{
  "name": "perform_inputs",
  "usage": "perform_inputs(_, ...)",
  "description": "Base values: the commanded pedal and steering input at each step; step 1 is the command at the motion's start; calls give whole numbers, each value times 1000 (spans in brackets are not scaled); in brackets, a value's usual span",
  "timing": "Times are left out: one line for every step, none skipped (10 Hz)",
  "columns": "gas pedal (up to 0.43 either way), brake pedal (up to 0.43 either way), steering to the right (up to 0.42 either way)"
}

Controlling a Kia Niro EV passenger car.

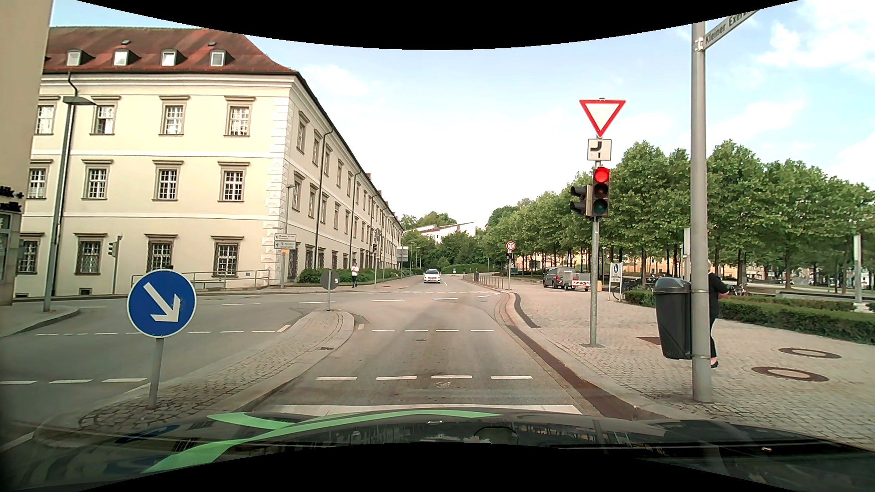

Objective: Follow the waypoints while adhering to traffic rules and regulations

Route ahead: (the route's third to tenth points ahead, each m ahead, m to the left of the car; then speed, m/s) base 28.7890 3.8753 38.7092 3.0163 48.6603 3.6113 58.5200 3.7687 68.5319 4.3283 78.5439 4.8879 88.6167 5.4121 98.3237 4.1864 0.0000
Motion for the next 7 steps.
perform_inputs(0, 463, 0)
perform_inputs(0, 463, 0)
perform_inputs(0, 463, 0)
perform_inputs(0, 463, -1)
perform_inputs(0, 463, 0)
perform_inputs(0, 463, -1)
perform_inputs(0, 463, 0)
